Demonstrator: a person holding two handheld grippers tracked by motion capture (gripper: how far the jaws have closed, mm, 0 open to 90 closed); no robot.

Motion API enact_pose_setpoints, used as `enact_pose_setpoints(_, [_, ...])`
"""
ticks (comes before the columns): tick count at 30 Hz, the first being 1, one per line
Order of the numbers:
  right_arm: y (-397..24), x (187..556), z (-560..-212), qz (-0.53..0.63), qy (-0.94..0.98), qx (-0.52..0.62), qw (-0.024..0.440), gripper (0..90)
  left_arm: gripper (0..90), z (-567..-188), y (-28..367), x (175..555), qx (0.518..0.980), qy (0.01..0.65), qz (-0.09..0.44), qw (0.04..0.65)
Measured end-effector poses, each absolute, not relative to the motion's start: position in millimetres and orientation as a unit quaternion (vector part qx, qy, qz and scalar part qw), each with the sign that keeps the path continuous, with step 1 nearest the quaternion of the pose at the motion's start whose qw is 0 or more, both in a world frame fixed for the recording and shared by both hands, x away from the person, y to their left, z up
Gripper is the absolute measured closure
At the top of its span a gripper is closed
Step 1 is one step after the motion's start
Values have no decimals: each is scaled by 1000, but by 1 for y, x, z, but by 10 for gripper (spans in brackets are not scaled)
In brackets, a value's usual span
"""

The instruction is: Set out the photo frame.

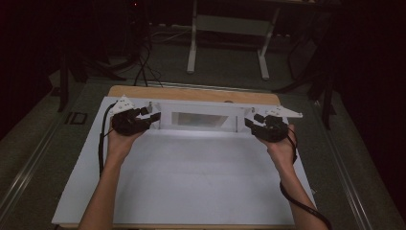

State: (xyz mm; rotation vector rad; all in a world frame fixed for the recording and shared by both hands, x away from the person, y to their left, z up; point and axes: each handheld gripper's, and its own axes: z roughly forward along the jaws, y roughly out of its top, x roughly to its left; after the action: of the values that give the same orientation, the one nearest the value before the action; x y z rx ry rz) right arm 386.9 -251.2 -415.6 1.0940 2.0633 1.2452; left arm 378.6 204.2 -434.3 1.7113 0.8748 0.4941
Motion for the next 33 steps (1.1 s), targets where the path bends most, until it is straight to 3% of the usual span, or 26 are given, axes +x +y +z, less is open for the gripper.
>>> enact_pose_setpoints(10, [-243,400,-420,463,767,375,239,490,506,-435,206,385,707,374,197,567])
enact_pose_setpoints(14, [-244,404,-422,477,761,377,226,501,394,-433,208,389,700,368,184,584])
enact_pose_setpoints(19, [-245,404,-423,480,759,379,223,500,344,-431,203,392,710,347,178,586])
enact_pose_setpoints(33, [-244,408,-424,485,753,382,228,506,396,-433,197,395,712,349,194,577])
